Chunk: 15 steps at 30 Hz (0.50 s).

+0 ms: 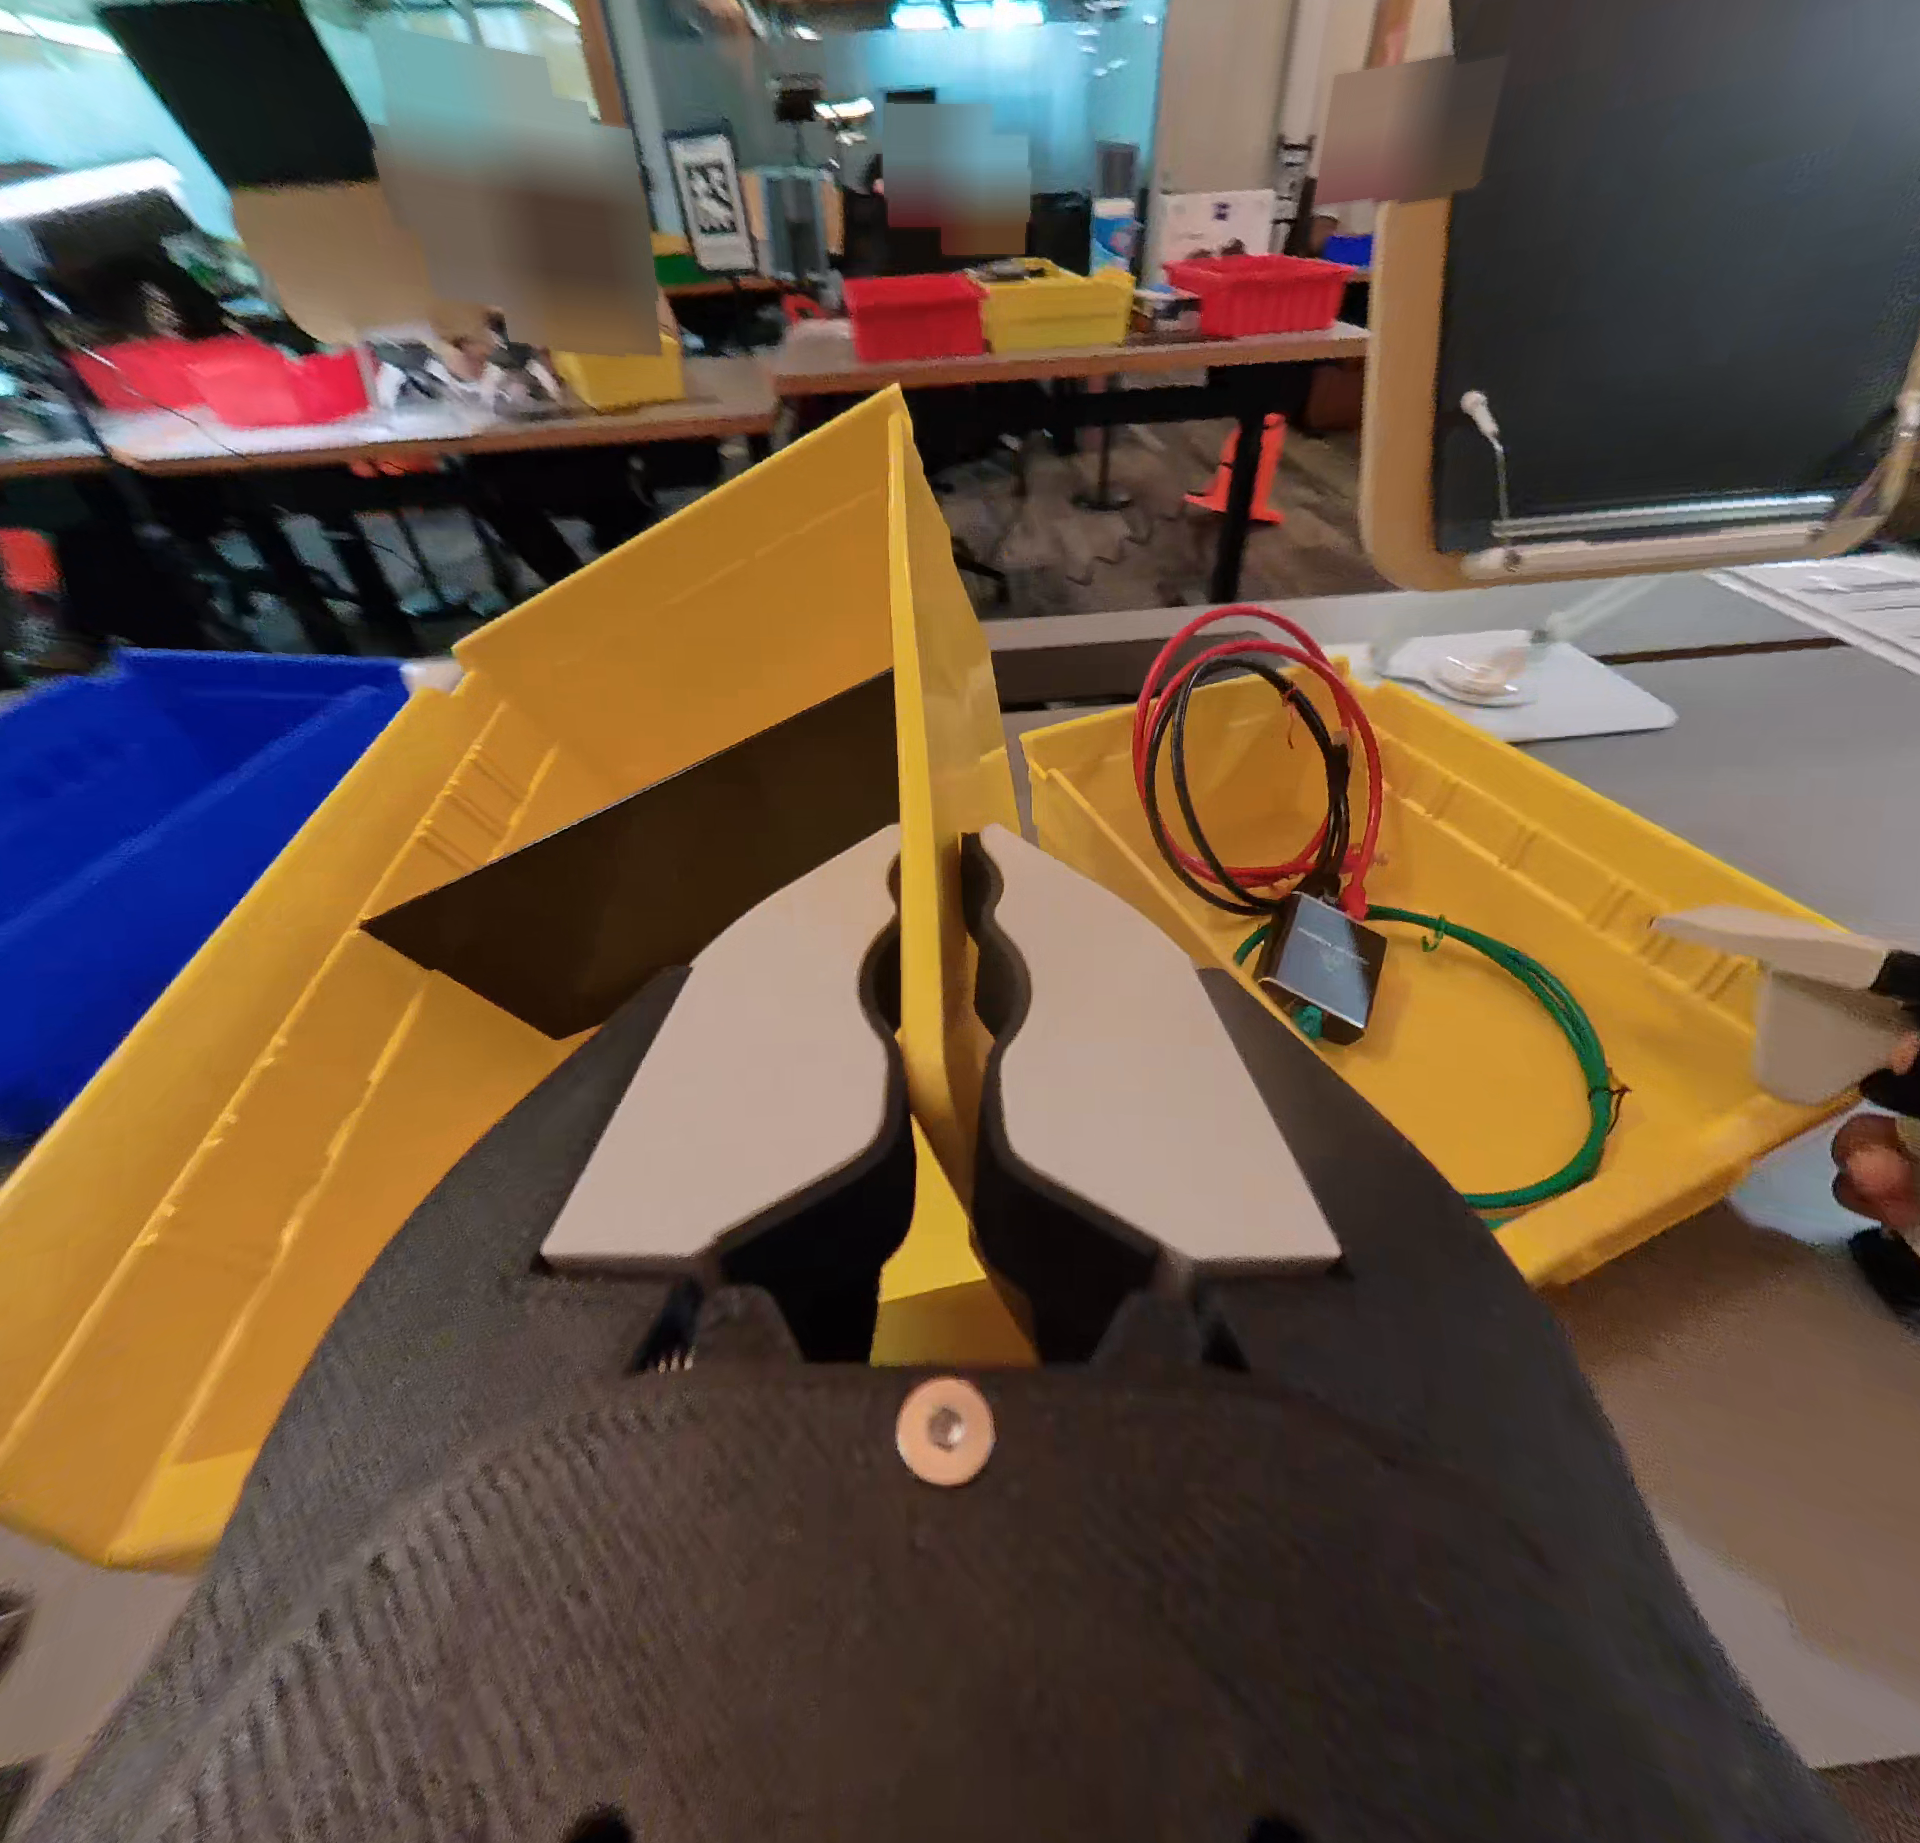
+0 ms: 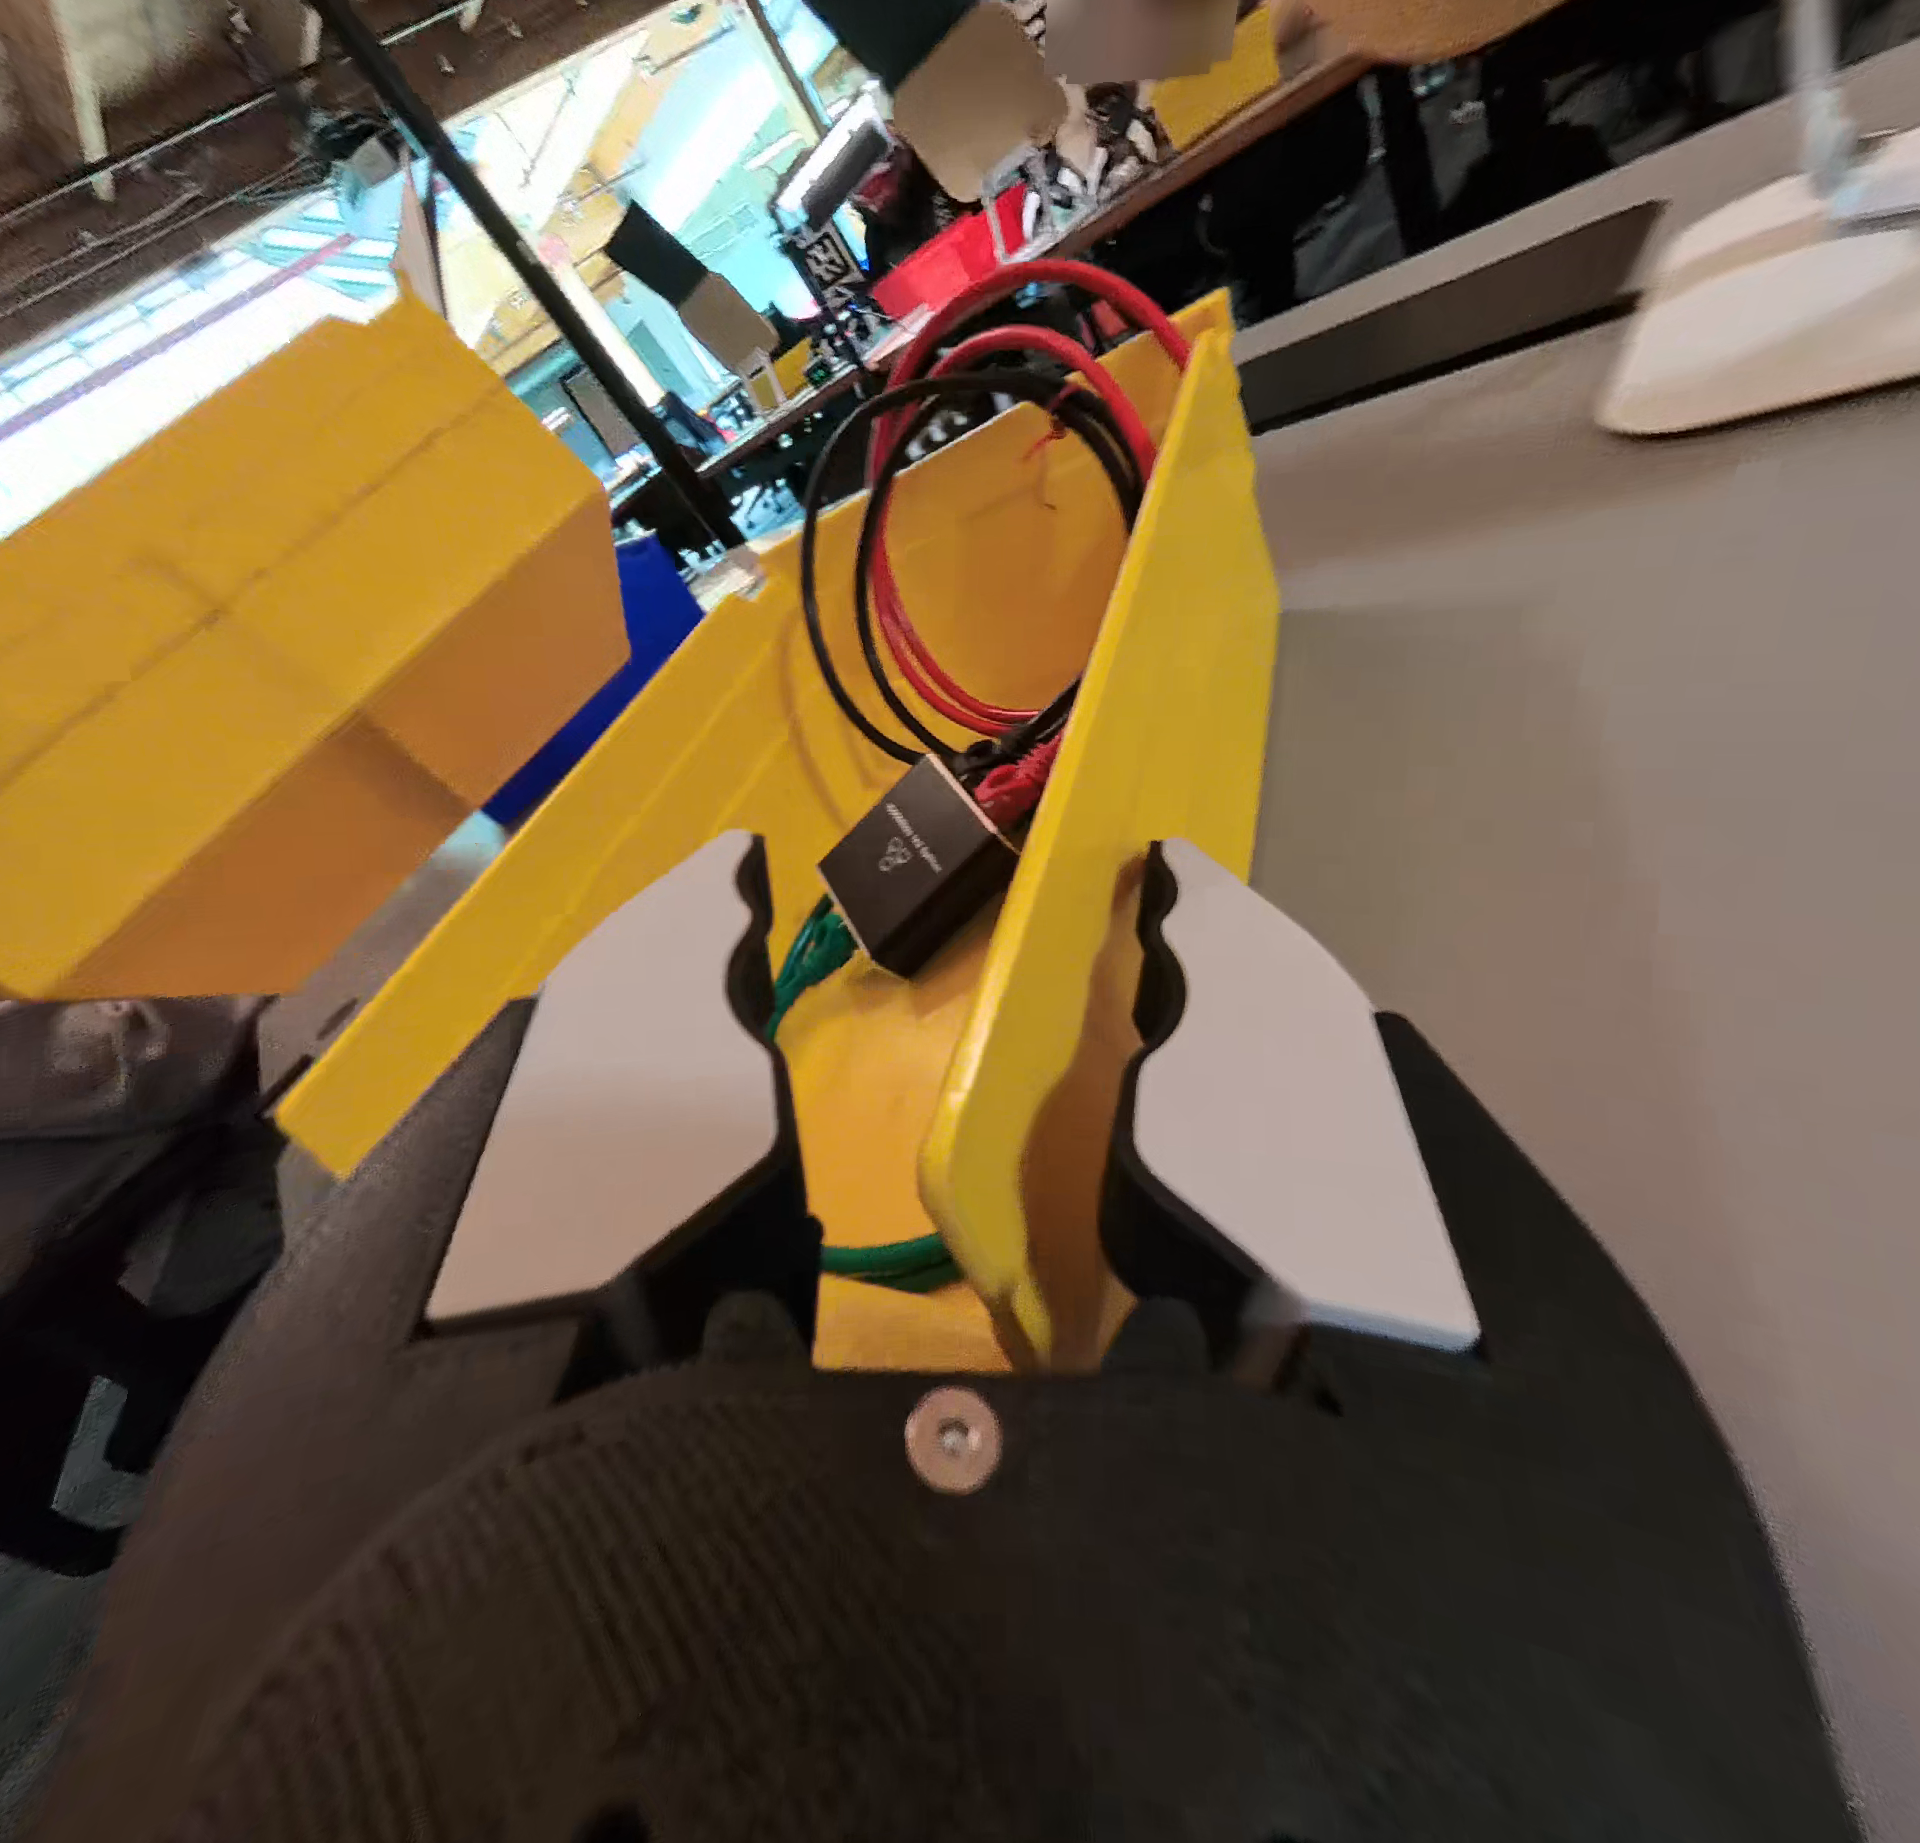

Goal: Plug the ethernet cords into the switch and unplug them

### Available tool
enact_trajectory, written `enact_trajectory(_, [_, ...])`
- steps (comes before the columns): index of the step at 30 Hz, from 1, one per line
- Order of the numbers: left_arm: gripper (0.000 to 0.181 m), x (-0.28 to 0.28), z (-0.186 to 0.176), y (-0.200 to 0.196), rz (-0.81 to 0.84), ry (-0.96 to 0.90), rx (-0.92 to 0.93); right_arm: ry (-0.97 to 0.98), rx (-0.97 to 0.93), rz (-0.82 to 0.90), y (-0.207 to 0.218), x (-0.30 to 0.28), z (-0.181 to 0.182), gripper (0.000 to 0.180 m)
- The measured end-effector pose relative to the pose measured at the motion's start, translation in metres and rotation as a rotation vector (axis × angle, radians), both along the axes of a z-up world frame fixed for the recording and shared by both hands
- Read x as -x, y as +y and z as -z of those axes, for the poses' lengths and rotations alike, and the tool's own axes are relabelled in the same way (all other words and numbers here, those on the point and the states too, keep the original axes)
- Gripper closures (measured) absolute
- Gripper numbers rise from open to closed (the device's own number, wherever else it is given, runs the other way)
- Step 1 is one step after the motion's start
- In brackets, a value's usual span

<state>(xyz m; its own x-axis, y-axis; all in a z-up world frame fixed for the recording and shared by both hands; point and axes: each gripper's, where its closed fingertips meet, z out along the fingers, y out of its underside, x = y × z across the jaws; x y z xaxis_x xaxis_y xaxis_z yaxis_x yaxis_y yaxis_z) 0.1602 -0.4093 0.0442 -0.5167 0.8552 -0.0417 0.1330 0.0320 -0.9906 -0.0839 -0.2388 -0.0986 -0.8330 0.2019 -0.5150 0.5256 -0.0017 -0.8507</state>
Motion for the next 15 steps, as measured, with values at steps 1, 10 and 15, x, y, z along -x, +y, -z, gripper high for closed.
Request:
enact_trajectory(1, [0.175, -0.011, -0.008, -0.002, -0.026, 0.009, 0.025, 0.016, -0.003, -0.022, -0.014, -0.012, 0.0, 0.107])
enact_trajectory(10, [0.176, -0.062, -0.062, 0.012, -0.091, 0.126, 0.126, 0.071, -0.083, -0.378, -0.105, -0.124, 0.002, 0.105])
enact_trajectory(15, [0.176, -0.042, -0.08, 0.045, 0.041, 0.16, 0.136, 0.089, -0.081, -0.494, -0.078, -0.122, -0.01, 0.106])
